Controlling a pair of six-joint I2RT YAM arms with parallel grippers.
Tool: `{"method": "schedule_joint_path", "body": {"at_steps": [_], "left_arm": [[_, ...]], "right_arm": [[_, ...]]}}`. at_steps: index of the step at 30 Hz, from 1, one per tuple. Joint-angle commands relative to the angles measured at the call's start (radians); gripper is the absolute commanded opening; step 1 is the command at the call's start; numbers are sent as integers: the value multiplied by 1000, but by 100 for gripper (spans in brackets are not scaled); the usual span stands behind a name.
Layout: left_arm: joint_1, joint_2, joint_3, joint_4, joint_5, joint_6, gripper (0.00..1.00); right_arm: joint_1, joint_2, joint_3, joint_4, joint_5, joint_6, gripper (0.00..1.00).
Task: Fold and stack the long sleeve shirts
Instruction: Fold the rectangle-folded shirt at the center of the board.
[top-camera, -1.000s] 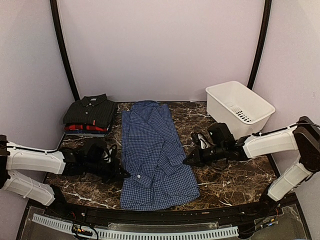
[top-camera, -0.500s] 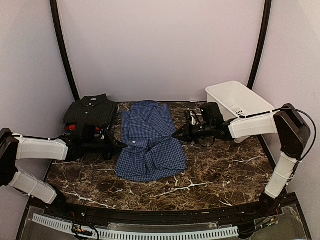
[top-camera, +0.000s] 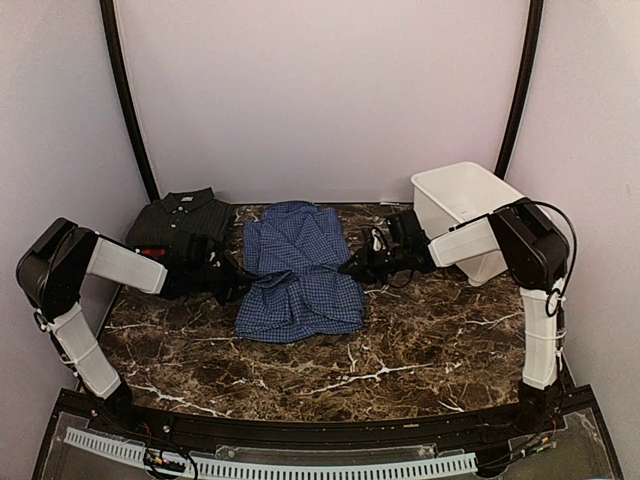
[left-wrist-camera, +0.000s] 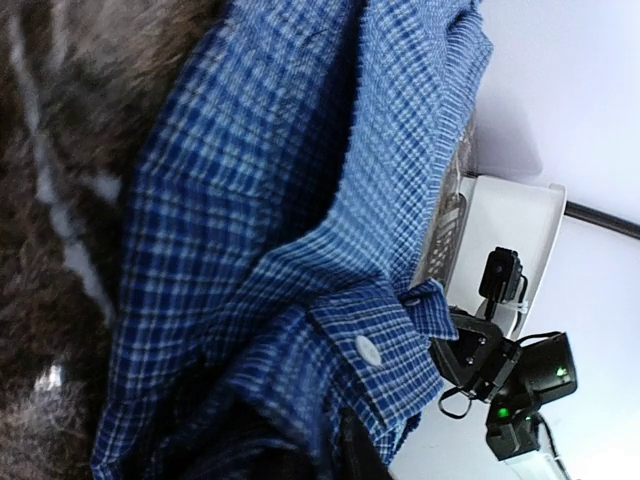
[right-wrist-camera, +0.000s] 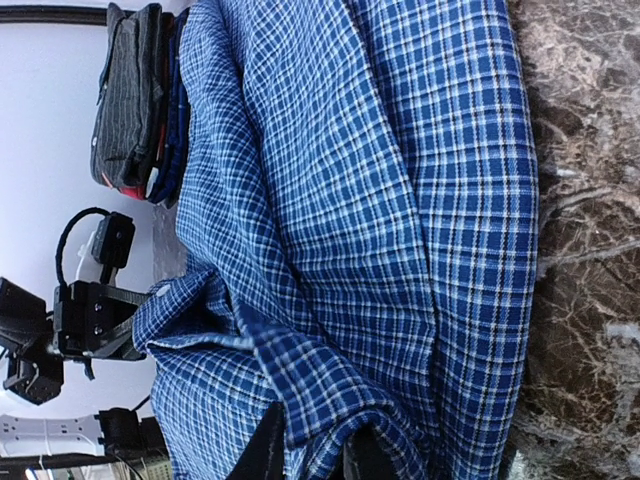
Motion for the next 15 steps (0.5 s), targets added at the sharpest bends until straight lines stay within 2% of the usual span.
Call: {"method": "schedule_joint_path", "body": {"at_steps": [1, 2, 7, 12, 15], "left_arm": [[4, -39, 51, -78, -31, 87, 25], [4, -52, 54, -91, -40, 106, 33], [4, -134, 68, -209, -87, 184, 53], [4, -215, 77, -330, -146, 312, 68], [3, -250, 73, -413, -154, 372, 72]], "right_arm": [[-3, -53, 43, -47, 12, -68, 27], [-4, -62, 43, -66, 18, -80, 32], [-3, -124, 22, -135, 51, -148, 54], [-2, -180, -24, -211, 107, -244, 67], [5, -213, -59, -253, 136, -309, 69]]}}
